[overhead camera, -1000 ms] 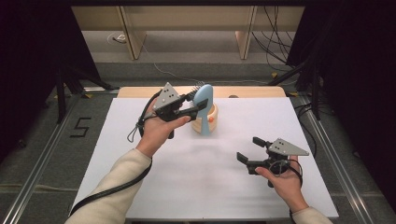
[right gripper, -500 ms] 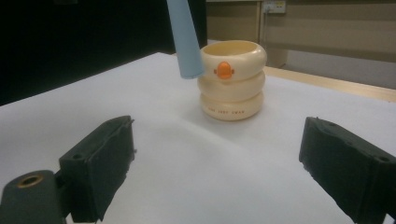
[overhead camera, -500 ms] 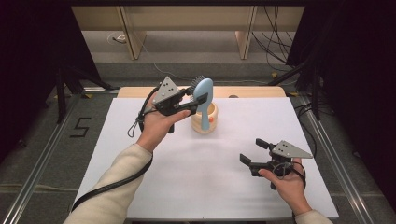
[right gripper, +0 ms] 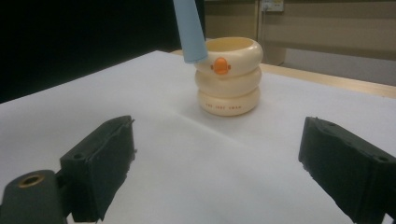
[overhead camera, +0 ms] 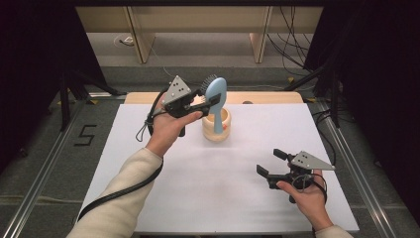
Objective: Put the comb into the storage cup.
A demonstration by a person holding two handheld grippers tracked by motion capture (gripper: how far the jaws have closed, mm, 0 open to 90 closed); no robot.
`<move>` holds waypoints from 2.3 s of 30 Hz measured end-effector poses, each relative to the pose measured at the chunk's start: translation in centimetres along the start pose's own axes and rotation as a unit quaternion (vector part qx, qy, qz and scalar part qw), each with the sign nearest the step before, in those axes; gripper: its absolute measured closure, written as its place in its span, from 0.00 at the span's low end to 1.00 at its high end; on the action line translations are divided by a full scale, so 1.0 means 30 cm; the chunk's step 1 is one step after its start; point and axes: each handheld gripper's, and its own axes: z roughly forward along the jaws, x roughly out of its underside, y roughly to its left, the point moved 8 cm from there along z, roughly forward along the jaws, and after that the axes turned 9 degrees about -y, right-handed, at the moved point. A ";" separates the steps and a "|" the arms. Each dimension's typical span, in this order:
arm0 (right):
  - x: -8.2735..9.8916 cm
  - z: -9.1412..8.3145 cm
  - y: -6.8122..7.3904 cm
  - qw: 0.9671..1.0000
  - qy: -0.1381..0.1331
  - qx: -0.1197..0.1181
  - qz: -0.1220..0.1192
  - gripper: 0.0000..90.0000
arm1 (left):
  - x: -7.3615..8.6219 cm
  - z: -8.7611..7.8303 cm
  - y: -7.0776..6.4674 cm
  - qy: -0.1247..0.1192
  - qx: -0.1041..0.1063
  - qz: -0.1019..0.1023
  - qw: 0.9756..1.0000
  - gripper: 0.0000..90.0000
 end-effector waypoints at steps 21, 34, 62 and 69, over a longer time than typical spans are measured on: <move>0.010 -0.009 0.001 1.000 0.004 0.000 0.002 0.13 | -0.023 0.026 0.018 -0.005 -0.004 0.009 1.000 0.59; 0.012 -0.005 0.001 1.000 0.003 -0.002 0.002 0.14 | -0.035 0.047 0.025 -0.005 -0.006 0.022 1.000 0.58; 0.015 -0.004 0.002 1.000 0.004 -0.003 0.000 0.14 | -0.060 0.084 0.062 -0.010 -0.015 0.033 0.999 0.58; 0.015 -0.005 0.002 1.000 0.004 -0.003 0.000 0.14 | -0.054 0.092 0.073 -0.007 -0.017 0.035 0.999 0.58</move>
